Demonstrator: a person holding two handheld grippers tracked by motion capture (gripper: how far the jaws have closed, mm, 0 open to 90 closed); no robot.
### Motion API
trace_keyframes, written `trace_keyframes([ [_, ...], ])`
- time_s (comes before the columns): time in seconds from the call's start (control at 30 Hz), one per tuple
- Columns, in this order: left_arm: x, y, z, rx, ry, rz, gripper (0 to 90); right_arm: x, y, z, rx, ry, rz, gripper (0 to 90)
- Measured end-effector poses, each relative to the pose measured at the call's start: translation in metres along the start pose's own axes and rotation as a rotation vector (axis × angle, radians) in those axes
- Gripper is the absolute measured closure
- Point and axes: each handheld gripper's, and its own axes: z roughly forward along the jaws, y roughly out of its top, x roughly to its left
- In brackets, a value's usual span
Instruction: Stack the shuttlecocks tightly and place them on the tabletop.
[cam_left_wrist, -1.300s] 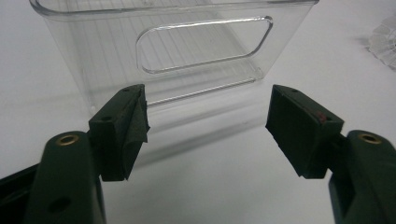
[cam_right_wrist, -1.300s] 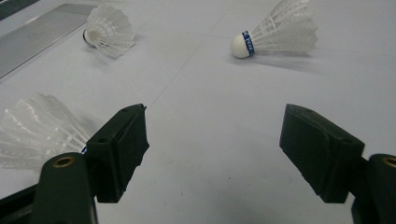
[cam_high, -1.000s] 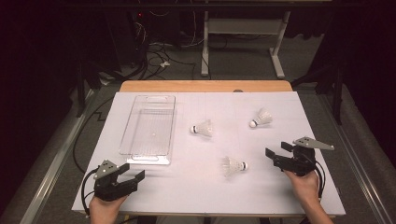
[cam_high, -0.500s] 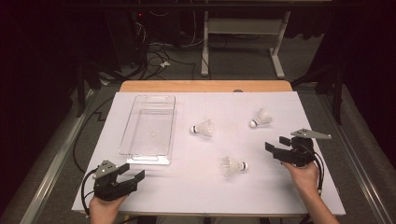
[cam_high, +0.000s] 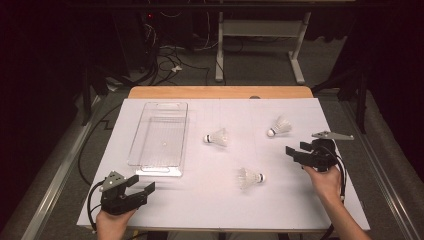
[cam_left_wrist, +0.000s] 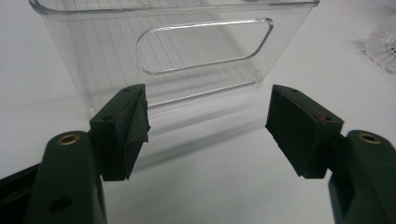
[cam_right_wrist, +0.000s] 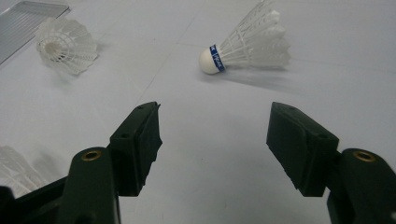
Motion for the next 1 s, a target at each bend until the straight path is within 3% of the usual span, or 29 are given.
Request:
trace_keyframes([
  [0.2,-0.004,0.001,0.000,0.002,0.020,0.037,31.0,-0.002,0.010,0.002,0.006,-0.018,-0.001,37.7],
  [0.6,-0.002,0.000,0.000,0.002,0.008,0.022,30.8,-0.001,0.030,0.016,0.034,-0.045,-0.040,38.6],
  [0.77,-0.001,0.000,0.000,0.001,0.001,0.015,30.7,-0.007,0.035,0.021,0.071,-0.039,0.003,41.7],
  [1.0,0.000,0.000,0.000,0.001,-0.002,0.016,30.7,-0.014,0.047,0.029,0.085,-0.025,0.020,44.6],
])
